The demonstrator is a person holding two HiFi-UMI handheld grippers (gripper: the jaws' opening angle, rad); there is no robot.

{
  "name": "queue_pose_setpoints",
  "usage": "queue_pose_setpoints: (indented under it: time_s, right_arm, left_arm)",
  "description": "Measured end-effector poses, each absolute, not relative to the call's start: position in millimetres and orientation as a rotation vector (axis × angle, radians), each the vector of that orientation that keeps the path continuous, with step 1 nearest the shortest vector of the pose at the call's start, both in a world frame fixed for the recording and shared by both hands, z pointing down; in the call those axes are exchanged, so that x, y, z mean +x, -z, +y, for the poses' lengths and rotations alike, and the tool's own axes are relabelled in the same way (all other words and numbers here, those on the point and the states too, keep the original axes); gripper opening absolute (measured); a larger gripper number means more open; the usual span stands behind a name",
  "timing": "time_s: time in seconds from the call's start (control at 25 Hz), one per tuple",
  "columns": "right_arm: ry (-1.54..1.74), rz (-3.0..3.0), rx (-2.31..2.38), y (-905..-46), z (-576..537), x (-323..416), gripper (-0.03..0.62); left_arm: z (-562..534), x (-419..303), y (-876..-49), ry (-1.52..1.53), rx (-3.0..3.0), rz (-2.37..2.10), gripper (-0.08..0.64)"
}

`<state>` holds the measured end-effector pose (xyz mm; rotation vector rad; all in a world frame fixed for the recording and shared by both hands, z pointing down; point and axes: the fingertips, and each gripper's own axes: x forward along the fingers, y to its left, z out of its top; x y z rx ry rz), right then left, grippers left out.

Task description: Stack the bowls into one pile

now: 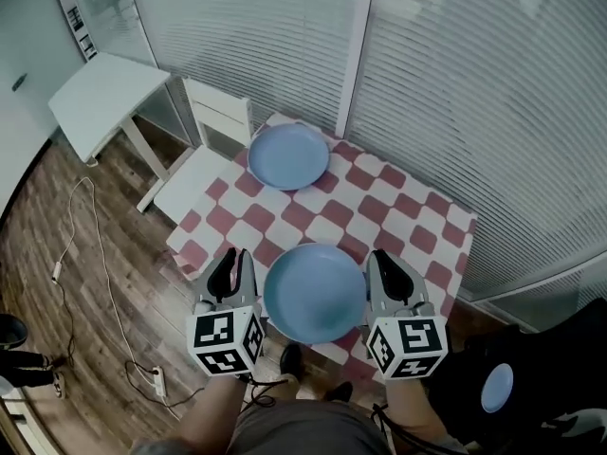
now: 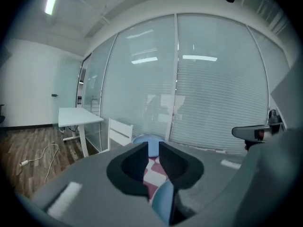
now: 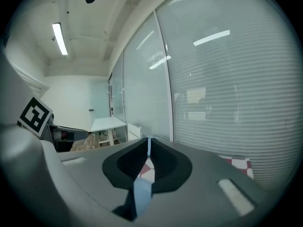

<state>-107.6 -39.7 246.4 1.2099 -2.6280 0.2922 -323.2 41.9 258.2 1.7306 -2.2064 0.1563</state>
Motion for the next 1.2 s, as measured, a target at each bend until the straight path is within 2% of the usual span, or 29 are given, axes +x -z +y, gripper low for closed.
queue_pose_setpoints:
  time_s: [0.04,0.2,0.48,1.2]
  right_arm:
    - [-0.274,-2.645,1.218,-232.4,-36.1,-109.1,0.029]
    - [-0.155,-2.736,1.275,-181.6,-39.2,-125.0,0.023]
    - [-0.050,-2.794,1.355,-146.5,-37.1,-135.3,0.023]
    - [-0.114,-2.821,1.308,-149.0,-45.4,-92.6,0.023]
  left_arm:
    - [45.9,-324.9,-245.7,-0.137,1.740,-2.220,0.067]
    - [38.1,-340.2,-195.8,-0.041,1.834,-2.292,0.000]
    - [32.3,-349.9,-158.8,0.014,1.937,-2.341,0.000]
    - [39.1,-307.5,-159.0,-0.054,1.883,-2.382,0.000]
